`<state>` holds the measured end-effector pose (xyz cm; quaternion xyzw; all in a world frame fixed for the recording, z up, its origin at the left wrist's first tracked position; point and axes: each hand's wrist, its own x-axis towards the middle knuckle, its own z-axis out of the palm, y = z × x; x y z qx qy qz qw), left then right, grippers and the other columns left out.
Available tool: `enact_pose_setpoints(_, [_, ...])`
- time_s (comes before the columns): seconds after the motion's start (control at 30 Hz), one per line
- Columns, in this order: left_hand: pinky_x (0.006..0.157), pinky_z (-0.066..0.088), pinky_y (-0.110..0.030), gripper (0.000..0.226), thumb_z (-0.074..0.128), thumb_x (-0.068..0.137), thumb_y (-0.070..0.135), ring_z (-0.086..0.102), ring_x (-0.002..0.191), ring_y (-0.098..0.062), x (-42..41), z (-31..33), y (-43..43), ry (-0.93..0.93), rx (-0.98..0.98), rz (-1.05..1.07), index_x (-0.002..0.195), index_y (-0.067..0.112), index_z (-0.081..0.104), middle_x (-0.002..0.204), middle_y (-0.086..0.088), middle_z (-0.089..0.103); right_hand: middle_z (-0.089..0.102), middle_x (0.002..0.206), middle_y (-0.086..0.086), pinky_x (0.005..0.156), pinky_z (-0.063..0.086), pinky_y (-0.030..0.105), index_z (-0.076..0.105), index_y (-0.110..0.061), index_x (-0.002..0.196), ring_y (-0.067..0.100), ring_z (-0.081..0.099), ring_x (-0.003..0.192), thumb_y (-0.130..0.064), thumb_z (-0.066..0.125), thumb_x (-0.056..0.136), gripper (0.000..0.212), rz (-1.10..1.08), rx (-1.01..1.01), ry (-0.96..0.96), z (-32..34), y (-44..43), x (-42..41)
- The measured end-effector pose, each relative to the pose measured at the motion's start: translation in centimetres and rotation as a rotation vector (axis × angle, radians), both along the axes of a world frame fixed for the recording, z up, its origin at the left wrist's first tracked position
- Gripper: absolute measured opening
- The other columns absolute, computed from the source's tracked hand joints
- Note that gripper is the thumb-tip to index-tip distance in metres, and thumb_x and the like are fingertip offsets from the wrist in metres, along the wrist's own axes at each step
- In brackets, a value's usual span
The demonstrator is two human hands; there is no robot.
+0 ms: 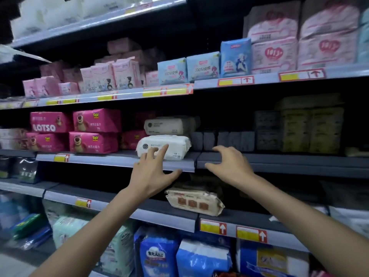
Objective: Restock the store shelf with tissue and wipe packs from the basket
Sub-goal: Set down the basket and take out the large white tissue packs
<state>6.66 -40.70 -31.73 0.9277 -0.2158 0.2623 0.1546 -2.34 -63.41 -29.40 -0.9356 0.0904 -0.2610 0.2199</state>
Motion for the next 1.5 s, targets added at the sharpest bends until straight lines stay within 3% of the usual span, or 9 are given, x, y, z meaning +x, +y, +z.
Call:
enact_pose_setpoints(0.17, [0.116, 0.040, -0.052, 0.102, 0.028, 0.080, 0.094, 0.018, 0.157, -0.030, -5.1, -4.0, -5.2, -0.006, 0.077, -0.142, 0.165, 0.041, 0.008, 0.173, -0.006, 0.012, 0.006, 0.170, 0.011, 0.124, 0.025, 0.049, 0.010, -0.032, 0.163, 0.034, 0.008, 0.157, -0.069, 0.073, 0.079, 0.112, -0.040, -0.118, 0.252, -3.0, -4.3, -6.5])
enact_pose_setpoints(0.27, [0.119, 0.037, -0.051, 0.102, 0.030, 0.079, 0.091, 0.017, 0.158, -0.028, -7.2, -7.7, -8.3, 0.007, 0.084, -0.241, 0.165, 0.039, 0.014, 0.173, -0.006, 0.016, -0.001, 0.171, 0.013, 0.126, 0.018, 0.048, 0.004, -0.033, 0.164, 0.035, 0.000, 0.158, -0.066, 0.078, 0.076, 0.120, -0.063, -0.130, 0.350, -6.4, -7.6, -10.0])
enact_pose_setpoints(0.43, [0.113, 0.041, -0.051, 0.100, 0.033, 0.081, 0.090, 0.029, 0.153, -0.030, -9.6, -15.5, -12.9, 0.099, 0.168, -0.376, 0.165, 0.038, 0.016, 0.171, -0.006, 0.019, 0.006, 0.170, 0.016, 0.123, 0.025, 0.049, 0.005, -0.033, 0.164, 0.034, 0.006, 0.158, -0.066, 0.080, 0.075, 0.121, -0.098, -0.090, 0.481, -13.8, -13.0, -14.7])
enact_pose_setpoints(0.67, [0.108, 0.046, -0.051, 0.101, 0.034, 0.081, 0.083, 0.043, 0.144, -0.033, -13.0, -27.9, -17.6, 0.295, 0.382, -0.517, 0.166, 0.034, 0.010, 0.165, -0.008, 0.029, 0.041, 0.146, 0.018, 0.112, 0.041, 0.043, 0.026, -0.024, 0.160, 0.040, 0.043, 0.135, -0.043, 0.084, 0.075, 0.105, -0.103, -0.036, 0.688, -25.9, -17.4, -18.0])
enact_pose_setpoints(0.97, [0.105, 0.047, -0.047, 0.104, 0.025, 0.076, 0.085, 0.047, 0.138, -0.032, -15.0, -39.0, -18.1, 0.627, 0.536, -0.578, 0.165, 0.032, 0.012, 0.156, -0.001, 0.039, 0.023, 0.160, 0.017, 0.114, 0.038, 0.041, 0.016, -0.025, 0.164, 0.039, 0.033, 0.143, -0.039, 0.084, 0.082, 0.107, 0.040, -0.072, 1.166, -38.1, -20.7, -21.1])
enact_pose_setpoints(1.07, [0.106, 0.046, -0.048, 0.108, 0.019, 0.071, 0.084, 0.045, 0.141, -0.031, -15.7, -40.1, -18.6, 0.713, 0.561, -0.572, 0.166, 0.033, 0.010, 0.161, 0.000, 0.036, 0.036, 0.149, 0.014, 0.110, 0.043, 0.038, 0.027, -0.022, 0.161, 0.033, 0.046, 0.133, -0.041, 0.090, 0.072, 0.111, 0.057, -0.037, 1.151, -39.1, -21.5, -20.4])
enact_pose_setpoints(1.27, [0.106, 0.048, -0.047, 0.097, 0.042, 0.082, 0.080, 0.048, 0.140, -0.030, -16.9, -43.0, -19.6, 0.956, 0.489, -0.597, 0.164, 0.033, 0.019, 0.159, -0.001, 0.042, 0.051, 0.112, 0.001, 0.090, 0.052, 0.041, 0.040, -0.029, 0.119, 0.024, 0.055, 0.103, -0.043, 0.098, 0.054, 0.088, 0.112, 0.030, 1.121, -39.8, -22.7, -19.4])
enact_pose_setpoints(1.4, [0.108, 0.046, -0.048, 0.083, 0.055, 0.094, 0.060, 0.046, 0.141, -0.029, -18.0, -43.6, -19.9, 0.880, 0.546, -0.647, 0.163, 0.030, 0.020, 0.159, 0.001, 0.039, 0.054, 0.113, -0.007, 0.090, 0.052, 0.036, 0.048, -0.026, 0.119, 0.017, 0.055, 0.103, -0.051, 0.099, 0.042, 0.095, 0.078, 0.146, 1.042, -40.3, -22.6, -19.0])
enact_pose_setpoints(1.5, [0.110, 0.043, -0.045, 0.081, 0.056, 0.097, 0.059, 0.042, 0.143, -0.024, -18.3, -43.5, -20.2, 0.884, 0.549, -0.672, 0.164, 0.032, 0.018, 0.161, 0.004, 0.036, 0.071, 0.091, -0.008, 0.072, 0.056, 0.031, 0.069, -0.018, 0.094, 0.013, 0.065, 0.083, -0.049, 0.101, 0.041, 0.070, 0.064, 0.189, 1.083, -40.4, -22.8, -18.7])
